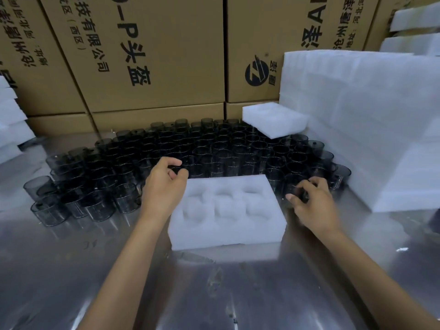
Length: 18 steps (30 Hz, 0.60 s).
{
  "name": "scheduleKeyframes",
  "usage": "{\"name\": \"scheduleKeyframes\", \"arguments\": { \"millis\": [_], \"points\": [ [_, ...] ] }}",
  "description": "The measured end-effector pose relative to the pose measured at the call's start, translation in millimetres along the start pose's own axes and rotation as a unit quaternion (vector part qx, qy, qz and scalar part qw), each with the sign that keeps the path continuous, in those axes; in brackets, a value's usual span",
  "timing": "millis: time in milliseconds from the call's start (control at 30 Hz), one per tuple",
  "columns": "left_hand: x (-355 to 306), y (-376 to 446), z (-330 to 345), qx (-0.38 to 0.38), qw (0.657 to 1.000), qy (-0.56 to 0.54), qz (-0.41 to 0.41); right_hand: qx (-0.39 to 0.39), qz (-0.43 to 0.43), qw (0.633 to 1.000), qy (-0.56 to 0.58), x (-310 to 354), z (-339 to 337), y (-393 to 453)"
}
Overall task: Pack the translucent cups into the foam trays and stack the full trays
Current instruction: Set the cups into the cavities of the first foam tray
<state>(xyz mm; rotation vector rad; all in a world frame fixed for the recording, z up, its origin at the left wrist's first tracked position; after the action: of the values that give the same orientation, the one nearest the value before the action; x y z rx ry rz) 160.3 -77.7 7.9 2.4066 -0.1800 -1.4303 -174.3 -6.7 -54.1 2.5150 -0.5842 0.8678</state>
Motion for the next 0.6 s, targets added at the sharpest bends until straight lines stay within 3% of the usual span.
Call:
{"name": "scheduleKeyframes", "arguments": {
  "millis": [133,233,400,500,600],
  "points": [
    [-26,-3,13,0.056,0.997,-0.039,0.038,-0.095,-0.056,0.992,0.056,23,-34,-7],
    [-55,-5,27,0.107,0.989,-0.072,0.079,-0.115,-0.129,0.976,0.134,71,-57,-11],
    [-82,-7,54,0.22,0.944,-0.237,0.059,-0.029,-0.224,0.954,0.195,150,-33,-20],
    [-69,-1,45,0.181,0.931,-0.313,0.05,0.022,-0.261,0.945,0.196,167,-12,-20],
    [-35,6,37,0.16,0.91,-0.382,-0.018,0.087,-0.23,0.925,0.29,166,5,-11]
  ]
}}
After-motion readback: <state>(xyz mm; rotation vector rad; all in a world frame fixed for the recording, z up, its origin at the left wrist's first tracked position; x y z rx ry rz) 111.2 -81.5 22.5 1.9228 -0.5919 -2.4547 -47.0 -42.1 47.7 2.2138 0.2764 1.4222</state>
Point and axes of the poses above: each hand's wrist, its own y-axis towards the middle knuckle, its own z-axis out of the palm, x = y × z, the point moved 6 cm from there along y, towards the middle knuckle, and after that the axes turned 4 degrees about z, right-handed, at the moved point
